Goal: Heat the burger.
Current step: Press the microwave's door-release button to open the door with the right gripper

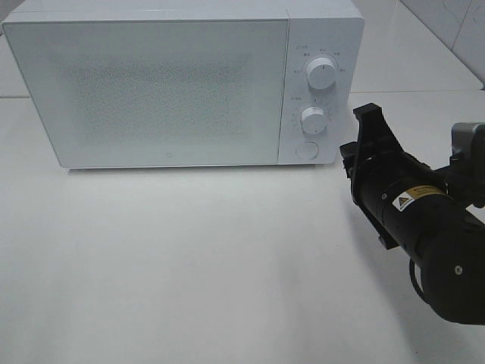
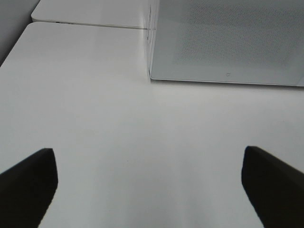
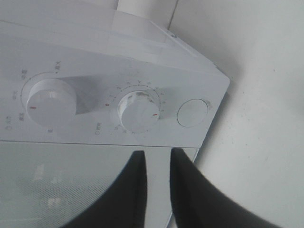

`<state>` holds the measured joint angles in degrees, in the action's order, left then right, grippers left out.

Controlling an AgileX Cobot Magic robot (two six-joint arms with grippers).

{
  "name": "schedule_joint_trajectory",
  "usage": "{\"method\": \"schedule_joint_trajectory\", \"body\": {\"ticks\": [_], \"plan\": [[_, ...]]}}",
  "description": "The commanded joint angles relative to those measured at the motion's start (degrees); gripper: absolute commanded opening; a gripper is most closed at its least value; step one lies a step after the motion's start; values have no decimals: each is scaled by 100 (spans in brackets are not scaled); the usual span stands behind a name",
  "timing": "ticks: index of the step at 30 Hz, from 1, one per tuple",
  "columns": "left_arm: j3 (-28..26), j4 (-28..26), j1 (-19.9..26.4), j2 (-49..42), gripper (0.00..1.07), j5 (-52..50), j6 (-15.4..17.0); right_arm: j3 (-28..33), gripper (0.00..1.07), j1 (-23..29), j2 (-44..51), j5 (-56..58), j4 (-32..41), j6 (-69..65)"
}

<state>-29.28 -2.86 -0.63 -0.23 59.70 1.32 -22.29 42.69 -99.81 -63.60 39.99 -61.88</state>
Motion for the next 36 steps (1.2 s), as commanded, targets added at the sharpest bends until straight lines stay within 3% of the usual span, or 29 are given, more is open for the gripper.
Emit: {"method": "schedule_joint_trajectory", "body": {"ticks": [1, 3, 5, 18, 36], "plan": [[29, -29, 23, -120, 98, -40, 11, -34, 10, 0, 23, 103, -52, -602], [29, -29, 23, -120, 98, -40, 11, -34, 1, 0, 23, 143, -52, -911], [29, -29, 23, -120, 98, -40, 11, -34, 0, 0, 23, 235, -34, -997], [29, -29, 23, -120, 98, -40, 11, -183, 0, -11, -269, 264, 378, -1100], [29, -29, 23, -120, 98, -40, 11, -1427, 0, -195, -1352, 584, 355, -1335]]}}
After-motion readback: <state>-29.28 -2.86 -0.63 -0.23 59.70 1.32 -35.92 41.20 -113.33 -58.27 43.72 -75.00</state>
